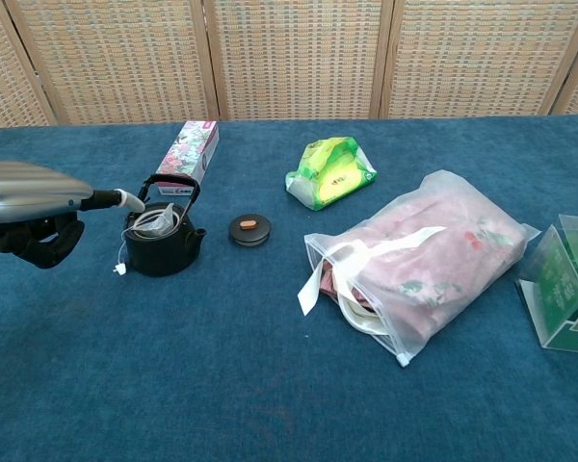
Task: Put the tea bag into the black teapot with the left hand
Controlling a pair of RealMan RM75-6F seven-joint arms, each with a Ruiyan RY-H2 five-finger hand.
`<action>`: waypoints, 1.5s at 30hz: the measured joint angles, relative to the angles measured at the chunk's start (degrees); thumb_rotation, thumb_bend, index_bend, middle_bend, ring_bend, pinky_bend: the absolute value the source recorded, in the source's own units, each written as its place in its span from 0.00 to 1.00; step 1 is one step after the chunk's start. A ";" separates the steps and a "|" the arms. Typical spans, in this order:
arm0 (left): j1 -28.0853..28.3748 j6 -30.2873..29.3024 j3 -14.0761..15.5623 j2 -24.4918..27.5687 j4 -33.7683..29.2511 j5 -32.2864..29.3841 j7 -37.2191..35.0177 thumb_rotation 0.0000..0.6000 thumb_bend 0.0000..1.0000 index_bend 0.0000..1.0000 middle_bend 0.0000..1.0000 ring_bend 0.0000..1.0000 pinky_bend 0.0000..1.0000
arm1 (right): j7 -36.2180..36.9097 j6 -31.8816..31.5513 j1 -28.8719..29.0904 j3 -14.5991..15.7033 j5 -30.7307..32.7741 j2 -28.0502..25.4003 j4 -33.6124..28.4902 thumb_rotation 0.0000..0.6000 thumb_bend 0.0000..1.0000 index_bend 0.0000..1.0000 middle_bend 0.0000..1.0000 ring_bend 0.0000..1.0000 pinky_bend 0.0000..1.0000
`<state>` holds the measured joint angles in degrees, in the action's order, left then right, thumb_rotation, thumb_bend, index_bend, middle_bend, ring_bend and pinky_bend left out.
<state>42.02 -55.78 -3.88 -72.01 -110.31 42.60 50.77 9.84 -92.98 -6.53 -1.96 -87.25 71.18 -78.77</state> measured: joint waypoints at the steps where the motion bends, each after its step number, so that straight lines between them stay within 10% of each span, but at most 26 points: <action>1: 0.61 0.11 0.11 -0.31 0.32 -0.74 0.09 1.00 0.99 0.01 0.88 0.84 0.72 | 0.03 0.00 -0.01 0.00 0.01 0.01 0.04 1.00 0.01 0.12 0.19 0.08 0.16; 45: 9.95 1.29 4.39 -7.36 10.49 -11.90 -4.67 1.00 0.99 0.01 0.88 0.84 0.72 | -0.33 0.17 -0.36 -0.06 0.54 -0.07 -0.27 1.00 0.01 0.12 0.19 0.08 0.16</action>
<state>51.97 -54.49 0.51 -79.37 -99.82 30.70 46.10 9.51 -92.80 -6.89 -2.02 -86.71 71.11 -79.04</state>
